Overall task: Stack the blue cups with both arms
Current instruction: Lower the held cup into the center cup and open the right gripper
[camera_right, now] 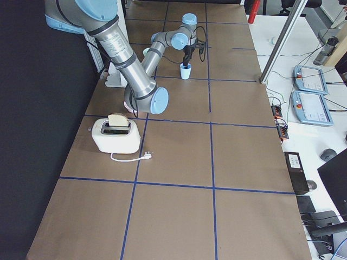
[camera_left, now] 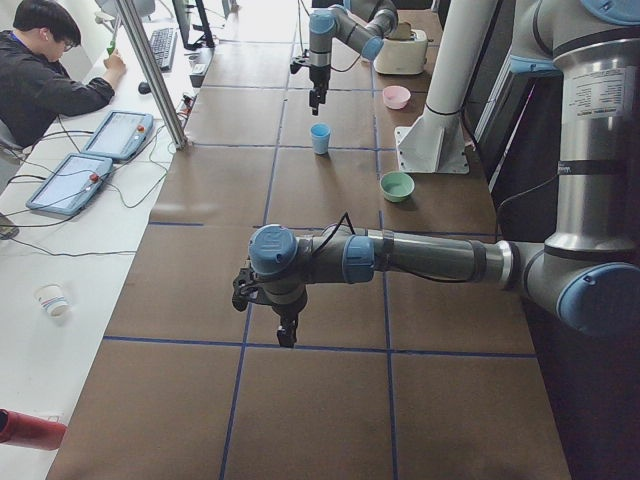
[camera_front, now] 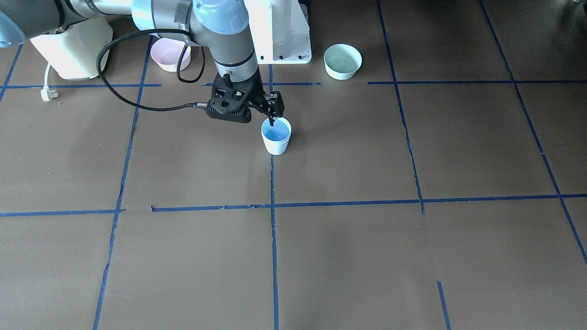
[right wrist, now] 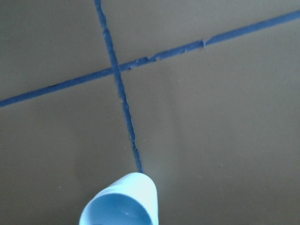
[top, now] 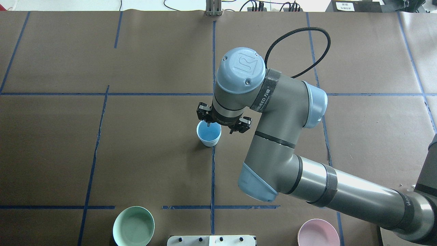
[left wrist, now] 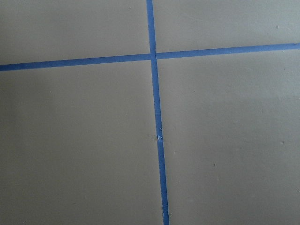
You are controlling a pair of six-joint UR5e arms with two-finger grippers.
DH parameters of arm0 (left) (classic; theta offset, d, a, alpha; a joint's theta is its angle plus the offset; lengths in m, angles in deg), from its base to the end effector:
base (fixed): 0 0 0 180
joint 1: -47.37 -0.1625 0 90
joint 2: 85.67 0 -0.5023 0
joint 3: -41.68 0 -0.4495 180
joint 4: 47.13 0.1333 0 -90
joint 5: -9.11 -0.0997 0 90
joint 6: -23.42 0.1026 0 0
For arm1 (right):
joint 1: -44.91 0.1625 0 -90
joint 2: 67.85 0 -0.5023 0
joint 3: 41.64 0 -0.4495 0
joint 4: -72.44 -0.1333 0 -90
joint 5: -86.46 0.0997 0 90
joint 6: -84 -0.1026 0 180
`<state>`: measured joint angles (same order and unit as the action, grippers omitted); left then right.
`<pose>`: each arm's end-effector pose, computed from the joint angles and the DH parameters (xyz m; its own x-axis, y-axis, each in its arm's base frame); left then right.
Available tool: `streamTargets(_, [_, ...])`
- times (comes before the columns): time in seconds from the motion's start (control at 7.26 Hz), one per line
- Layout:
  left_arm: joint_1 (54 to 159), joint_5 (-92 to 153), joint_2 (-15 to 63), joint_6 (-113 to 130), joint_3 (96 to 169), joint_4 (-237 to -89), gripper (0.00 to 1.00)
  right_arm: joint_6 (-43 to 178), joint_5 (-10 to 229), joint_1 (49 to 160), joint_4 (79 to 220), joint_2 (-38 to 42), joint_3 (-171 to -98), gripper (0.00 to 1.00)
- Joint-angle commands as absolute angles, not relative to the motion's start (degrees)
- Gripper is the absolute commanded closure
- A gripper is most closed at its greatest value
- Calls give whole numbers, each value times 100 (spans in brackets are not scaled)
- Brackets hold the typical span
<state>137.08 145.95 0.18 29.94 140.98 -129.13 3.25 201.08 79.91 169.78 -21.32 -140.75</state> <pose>-0.0559 -0.5077 0.6982 0.6792 0.0808 -0.7295 -0.0827 0.9960 0.0333 -0.5666 -0.5073 0.1649 0.6142 0.2516 0.7480 -0.1828 0.9674 -0.1754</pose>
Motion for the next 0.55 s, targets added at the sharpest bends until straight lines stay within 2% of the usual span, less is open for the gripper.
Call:
streamTargets(0.0, [13702, 14570, 29, 3036, 13891, -12921, 0, 1948, 21139, 9204, 16982, -1515, -14087, 0])
streamTargets(0.41, [13702, 14552, -6, 3071, 13863, -13420, 0, 5172, 21926, 10920, 17000, -50, -14139, 0])
